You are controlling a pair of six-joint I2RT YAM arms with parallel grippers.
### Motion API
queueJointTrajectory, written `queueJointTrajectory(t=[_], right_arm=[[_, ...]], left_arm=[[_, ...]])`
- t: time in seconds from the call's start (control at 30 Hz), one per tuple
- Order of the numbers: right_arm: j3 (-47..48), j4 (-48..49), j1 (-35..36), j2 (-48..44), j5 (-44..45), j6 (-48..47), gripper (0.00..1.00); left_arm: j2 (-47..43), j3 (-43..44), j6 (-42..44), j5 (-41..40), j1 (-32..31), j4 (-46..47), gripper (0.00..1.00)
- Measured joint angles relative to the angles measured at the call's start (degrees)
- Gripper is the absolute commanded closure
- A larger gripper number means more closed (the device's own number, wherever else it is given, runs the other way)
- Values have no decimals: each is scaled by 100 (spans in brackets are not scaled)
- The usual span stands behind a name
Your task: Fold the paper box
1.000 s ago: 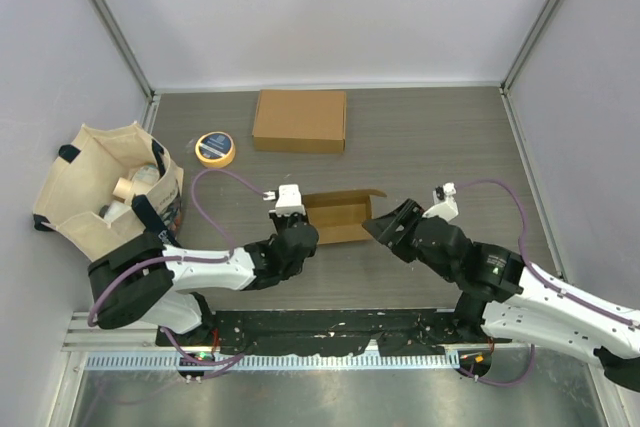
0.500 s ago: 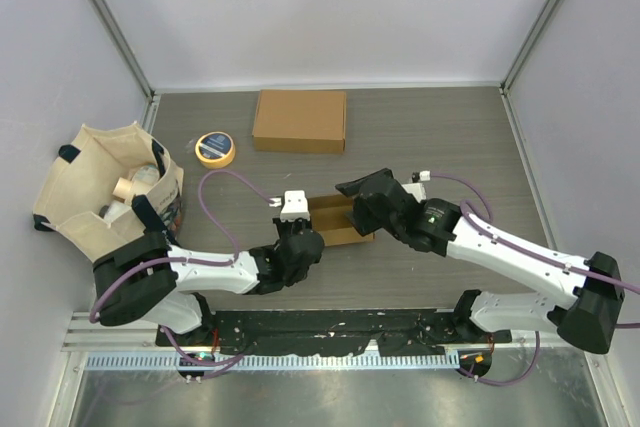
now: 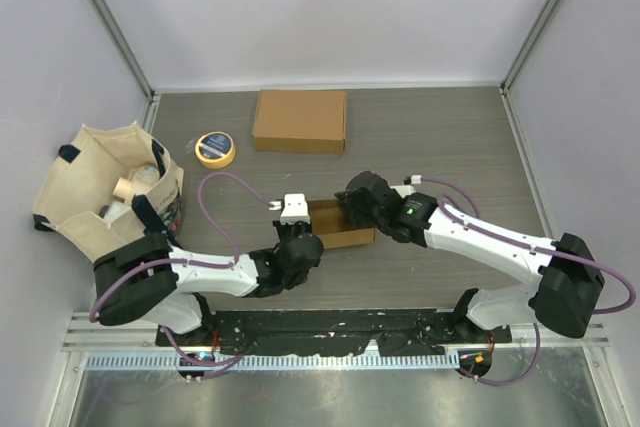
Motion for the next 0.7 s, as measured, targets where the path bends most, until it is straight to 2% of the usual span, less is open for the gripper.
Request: queueJointTrajectory(t=[0.07, 0.1, 0.2, 0.3, 0.4, 0.43, 0.57, 0.7], right_arm=[[0, 85, -9, 20, -7, -7, 85], [-20, 157, -11, 17, -13, 20, 87], [-282, 380, -11, -42, -35, 61, 90], [-678, 570, -11, -138, -59, 127, 91], [-942, 693, -9, -247, -72, 168, 89], [-1012, 754, -7, -297, -79, 168, 86], [-1436, 1058, -7, -560, -127, 94, 64], [-2033, 1530, -4, -688, -227, -229, 57]], left_arm=[[-2, -59, 0, 9, -22, 44, 84], [-7, -107, 2, 24, -37, 111, 66], [-223, -415, 0, 186, -122, 249, 44], [-787, -846, -9, 444, -361, 216, 41], [-1930, -1178, -118, 855, -772, -127, 41], [-2358, -1193, -181, 1062, -863, -389, 41], [-4041, -1193, -398, 2138, -999, -1150, 43], [-4846, -918, -586, 2898, -933, -2184, 44]])
